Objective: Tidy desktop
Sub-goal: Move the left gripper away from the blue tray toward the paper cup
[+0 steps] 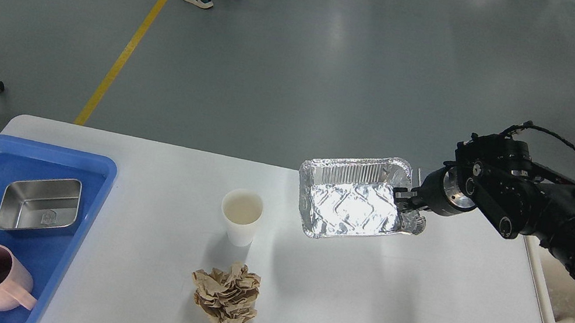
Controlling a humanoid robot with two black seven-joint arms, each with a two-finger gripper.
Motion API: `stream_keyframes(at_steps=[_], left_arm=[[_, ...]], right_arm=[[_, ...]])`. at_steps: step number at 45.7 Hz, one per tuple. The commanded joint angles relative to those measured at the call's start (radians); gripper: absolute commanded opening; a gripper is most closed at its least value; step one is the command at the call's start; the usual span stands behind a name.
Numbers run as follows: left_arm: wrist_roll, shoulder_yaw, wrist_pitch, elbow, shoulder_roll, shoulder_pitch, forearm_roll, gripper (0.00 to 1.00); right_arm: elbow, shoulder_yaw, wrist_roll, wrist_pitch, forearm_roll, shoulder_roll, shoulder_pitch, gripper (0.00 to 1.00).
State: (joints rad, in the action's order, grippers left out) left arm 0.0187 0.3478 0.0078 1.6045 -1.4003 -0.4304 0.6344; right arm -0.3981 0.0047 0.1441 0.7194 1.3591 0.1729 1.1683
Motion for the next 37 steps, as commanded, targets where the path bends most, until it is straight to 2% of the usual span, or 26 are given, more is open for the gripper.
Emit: stream_keyframes(at_steps=[1, 14, 24, 37], left_arm=[[-0.005, 0.002, -0.023, -0.009, 0.026, -0.039, 0.025, 0.96], [0.004, -0.001, -0.069, -0.046, 0.178, -0.125, 0.137, 0.96], [0.044, -0.01, -0.092, -0.153, 0.355, -0.182, 0.185, 0.96], [0.044, -0.286, -0.088, -0.359, 0.638, -0.424, 0.182, 0.93]], right_arm=[[-0.001, 0.0, 0.0, -0.001, -0.002, -0.001, 0.001, 0.0], [-0.001, 0.0, 0.0, -0.001, -0.002, -0.001, 0.001, 0.0], [-0.002, 0.0, 0.0, -0.001, 0.0, -0.004, 0.002, 0.0], [-0.001, 0.0, 0.0, 0.0, -0.003, 0.007, 0.001, 0.0]])
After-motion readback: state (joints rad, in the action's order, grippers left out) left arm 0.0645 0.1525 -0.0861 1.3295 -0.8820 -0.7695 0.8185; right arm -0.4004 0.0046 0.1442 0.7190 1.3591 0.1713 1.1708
